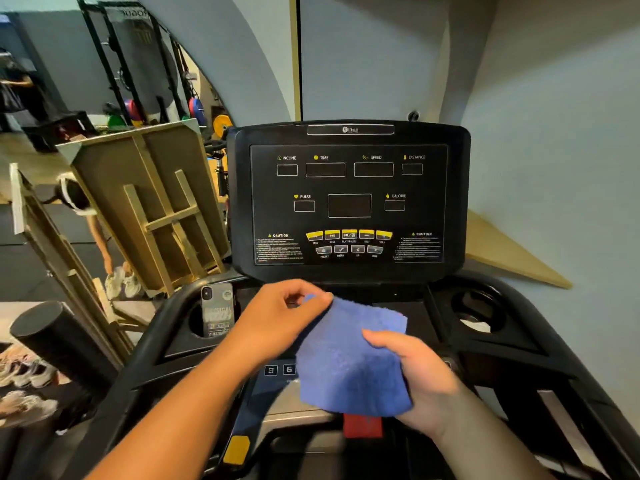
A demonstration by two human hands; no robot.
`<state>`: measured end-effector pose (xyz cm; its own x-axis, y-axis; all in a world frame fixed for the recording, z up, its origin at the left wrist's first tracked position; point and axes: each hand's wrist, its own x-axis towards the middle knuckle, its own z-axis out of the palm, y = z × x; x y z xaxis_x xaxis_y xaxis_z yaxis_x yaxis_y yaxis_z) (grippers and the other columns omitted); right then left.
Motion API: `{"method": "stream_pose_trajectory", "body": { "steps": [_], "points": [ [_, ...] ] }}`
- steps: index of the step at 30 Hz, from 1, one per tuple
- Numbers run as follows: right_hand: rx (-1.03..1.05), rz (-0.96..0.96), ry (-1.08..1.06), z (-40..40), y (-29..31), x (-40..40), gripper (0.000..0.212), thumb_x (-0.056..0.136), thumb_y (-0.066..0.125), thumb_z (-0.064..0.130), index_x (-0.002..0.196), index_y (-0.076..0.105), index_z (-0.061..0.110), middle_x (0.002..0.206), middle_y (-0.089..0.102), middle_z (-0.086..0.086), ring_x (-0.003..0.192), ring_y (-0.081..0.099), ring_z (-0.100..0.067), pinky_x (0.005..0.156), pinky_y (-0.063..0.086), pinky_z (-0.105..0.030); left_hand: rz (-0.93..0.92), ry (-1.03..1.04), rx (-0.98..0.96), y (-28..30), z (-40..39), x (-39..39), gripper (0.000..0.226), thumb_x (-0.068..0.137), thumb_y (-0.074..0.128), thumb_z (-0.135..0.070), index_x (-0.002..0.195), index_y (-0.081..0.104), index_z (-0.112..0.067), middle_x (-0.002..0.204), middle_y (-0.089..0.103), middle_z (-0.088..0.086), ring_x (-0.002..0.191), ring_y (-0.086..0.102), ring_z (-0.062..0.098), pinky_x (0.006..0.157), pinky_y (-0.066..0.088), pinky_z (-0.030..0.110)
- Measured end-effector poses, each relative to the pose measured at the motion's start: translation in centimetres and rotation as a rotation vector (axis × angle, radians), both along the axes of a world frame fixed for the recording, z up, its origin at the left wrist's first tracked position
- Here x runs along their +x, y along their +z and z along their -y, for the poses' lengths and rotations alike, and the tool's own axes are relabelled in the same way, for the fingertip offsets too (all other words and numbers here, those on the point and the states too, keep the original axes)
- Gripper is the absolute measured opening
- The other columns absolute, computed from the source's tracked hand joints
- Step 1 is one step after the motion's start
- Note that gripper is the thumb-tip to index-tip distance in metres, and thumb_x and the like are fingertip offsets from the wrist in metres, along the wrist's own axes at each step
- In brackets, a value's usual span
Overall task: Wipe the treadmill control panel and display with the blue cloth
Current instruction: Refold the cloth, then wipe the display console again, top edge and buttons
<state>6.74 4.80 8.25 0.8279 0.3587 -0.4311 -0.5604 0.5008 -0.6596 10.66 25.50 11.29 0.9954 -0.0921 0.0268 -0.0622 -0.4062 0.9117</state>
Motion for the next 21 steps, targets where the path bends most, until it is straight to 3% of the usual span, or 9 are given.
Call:
{"method": "stream_pose_trajectory", "body": {
  "steps": [4,6,9,11,13,15,18,19,21],
  "points": [
    [-0.026,0.037,-0.072,1.6,-1.0,2.5,0.061,0.06,0.084,0.015,0.114,0.068,-0.008,0.112,0.073,-0.023,0.092,0.074,-0.033,0.079,0.06,-0.04,-0.077,0.236,-0.011,-4.6,-3.8,1.7,0.017,0.097,0.067,-0.027,0.081,0.073,-0.026,0.085,0.073,0.011,0.065,0.068,0.014,0.069,0.056,0.036],
    [0.159,0.112,-0.063,2.8,-0.4,4.2,0.067,0.04,0.093,0.006,0.102,0.069,0.011,0.097,0.074,-0.009,0.078,0.073,-0.026,0.058,0.057,-0.03,-0.074,0.348,0.104,-7.1,-6.0,2.1,0.023,0.098,0.065,-0.024,0.076,0.07,-0.027,0.077,0.072,0.009,0.062,0.061,0.013,0.067,0.051,0.032],
    [0.297,0.264,-0.004,3.9,1.5,7.8,0.043,0.069,0.059,-0.008,0.069,0.035,0.028,0.06,0.043,0.002,0.047,0.043,-0.008,0.049,0.026,-0.022,-0.055,0.464,0.216,-9.9,-8.4,1.6,0.024,0.099,0.062,-0.021,0.077,0.066,-0.027,0.067,0.067,0.0,0.06,0.059,0.012,0.058,0.043,0.022],
    [0.126,0.357,-0.106,4.4,2.7,10.9,0.039,0.08,0.04,-0.006,0.066,0.026,0.027,0.056,0.021,0.002,0.04,0.023,-0.008,0.041,0.024,-0.024,-0.009,0.506,0.296,-11.3,-9.5,1.4,0.024,0.099,0.061,-0.021,0.076,0.062,-0.027,0.066,0.066,-0.003,0.062,0.061,0.013,0.057,0.042,0.028],
    [-0.15,0.435,-0.322,4.1,5.2,13.1,0.026,0.096,0.043,0.008,0.077,0.04,0.026,0.058,0.031,0.001,0.042,0.031,-0.01,0.041,0.032,-0.023,0.027,0.528,0.345,-11.9,-10.2,1.8,0.024,0.099,0.061,-0.023,0.074,0.061,-0.026,0.063,0.064,-0.004,0.06,0.06,0.012,0.054,0.04,0.031],
    [-0.585,0.522,-0.664,3.0,8.0,14.9,0.009,0.101,0.053,0.026,0.097,0.054,0.019,0.07,0.049,0.003,0.056,0.049,-0.01,0.051,0.044,-0.026,0.024,0.511,0.395,-12.1,-10.7,2.4,0.026,0.099,0.06,-0.027,0.073,0.061,-0.024,0.058,0.061,-0.001,0.055,0.058,0.011,0.051,0.038,0.03],
    [-0.965,0.794,-0.809,1.0,11.1,19.2,0.035,0.105,0.048,0.028,0.136,0.051,0.014,0.095,0.062,0.008,0.081,0.062,-0.009,0.086,0.055,-0.03,-0.068,0.452,0.512,-12.6,-11.6,3.5,0.033,0.101,0.053,-0.042,0.078,0.064,-0.021,0.063,0.066,0.001,0.065,0.066,0.018,0.058,0.046,0.035],
    [-1.105,0.904,-0.785,0.4,11.4,20.8,0.047,0.105,0.047,0.027,0.15,0.038,0.015,0.123,0.061,0.009,0.11,0.061,-0.009,0.105,0.045,-0.025,-0.099,0.426,0.565,-12.7,-11.9,3.8,0.036,0.101,0.049,-0.048,0.083,0.064,-0.021,0.07,0.07,0.001,0.075,0.07,0.022,0.065,0.05,0.037],
    [-1.468,1.052,-0.682,-0.4,10.0,24.2,0.065,0.105,0.045,0.028,0.159,0.014,0.01,0.165,0.025,-0.005,0.152,0.021,-0.021,0.125,0.016,-0.036,-0.125,0.363,0.653,-13.0,-12.1,4.3,0.042,0.1,0.04,-0.058,0.092,0.062,-0.023,0.089,0.075,0.002,0.094,0.071,0.027,0.078,0.054,0.039]
  ]
}}
